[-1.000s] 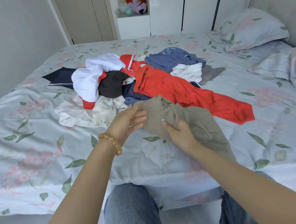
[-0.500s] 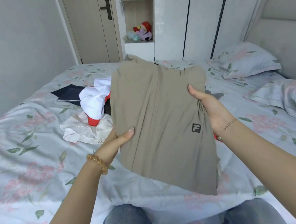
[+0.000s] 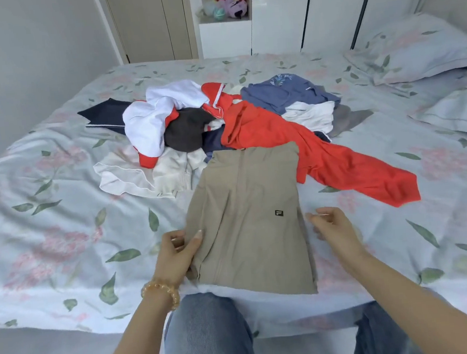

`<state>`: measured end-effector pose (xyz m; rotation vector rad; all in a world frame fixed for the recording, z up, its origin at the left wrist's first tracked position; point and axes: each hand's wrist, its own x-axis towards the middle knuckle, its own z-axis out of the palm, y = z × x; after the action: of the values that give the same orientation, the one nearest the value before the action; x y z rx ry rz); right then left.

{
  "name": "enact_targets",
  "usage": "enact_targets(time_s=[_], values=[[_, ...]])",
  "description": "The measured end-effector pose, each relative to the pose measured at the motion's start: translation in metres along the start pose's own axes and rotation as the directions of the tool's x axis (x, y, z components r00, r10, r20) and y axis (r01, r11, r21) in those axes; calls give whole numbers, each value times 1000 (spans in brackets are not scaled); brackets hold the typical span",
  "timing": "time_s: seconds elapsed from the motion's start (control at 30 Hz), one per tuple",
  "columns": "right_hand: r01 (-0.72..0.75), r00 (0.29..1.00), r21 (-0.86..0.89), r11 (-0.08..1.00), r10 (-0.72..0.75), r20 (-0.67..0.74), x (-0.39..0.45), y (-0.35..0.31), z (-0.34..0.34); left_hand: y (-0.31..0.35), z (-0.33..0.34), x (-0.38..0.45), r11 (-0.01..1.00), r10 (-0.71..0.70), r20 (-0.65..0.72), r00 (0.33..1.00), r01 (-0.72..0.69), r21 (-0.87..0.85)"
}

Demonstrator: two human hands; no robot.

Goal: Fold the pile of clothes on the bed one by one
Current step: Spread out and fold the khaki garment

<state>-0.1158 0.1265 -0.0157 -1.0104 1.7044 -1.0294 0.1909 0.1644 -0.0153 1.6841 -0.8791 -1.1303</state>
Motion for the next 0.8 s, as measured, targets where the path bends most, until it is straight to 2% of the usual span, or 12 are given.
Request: enact_targets(time_s=[0.1,0.17,0.23,0.3,0.43,0.6,0.67,0.73,0.8], values=[[33,987,-90,995,-19,158,-45,11,-6,-7,-9,-22,994,5,44,999,-9,106],[74,974,-148,986,-39,223,-62,16,-6,-13,-13,-33,996,-18,75,997,11,84],[173,961,-207,963,-119,249,-74,21,-3,-18,-16,-42,999,-42,128,991,43,-1],[255,952,-249,934,-198,235,-80,30,2,-25,-19,-48,992,-39,146,989,57,-117],[275,954,-174,946,-246,171,-88,39,5,-31,-17,-57,980,-35,82,996,50,-192],[271,960,55,961,-274,57,-88,36,-31,-25,-31,-61,945,147,-68,987,-161,-286],[242,966,29,970,-244,82,-90,42,-43,-28,-35,-63,934,174,-62,983,-185,-306],[194,970,-84,978,-178,168,-91,50,-43,-37,-33,-64,962,109,15,994,-102,-255],[193,969,-222,956,-151,195,-93,55,-40,-46,-31,-62,994,-12,93,996,21,-106]])
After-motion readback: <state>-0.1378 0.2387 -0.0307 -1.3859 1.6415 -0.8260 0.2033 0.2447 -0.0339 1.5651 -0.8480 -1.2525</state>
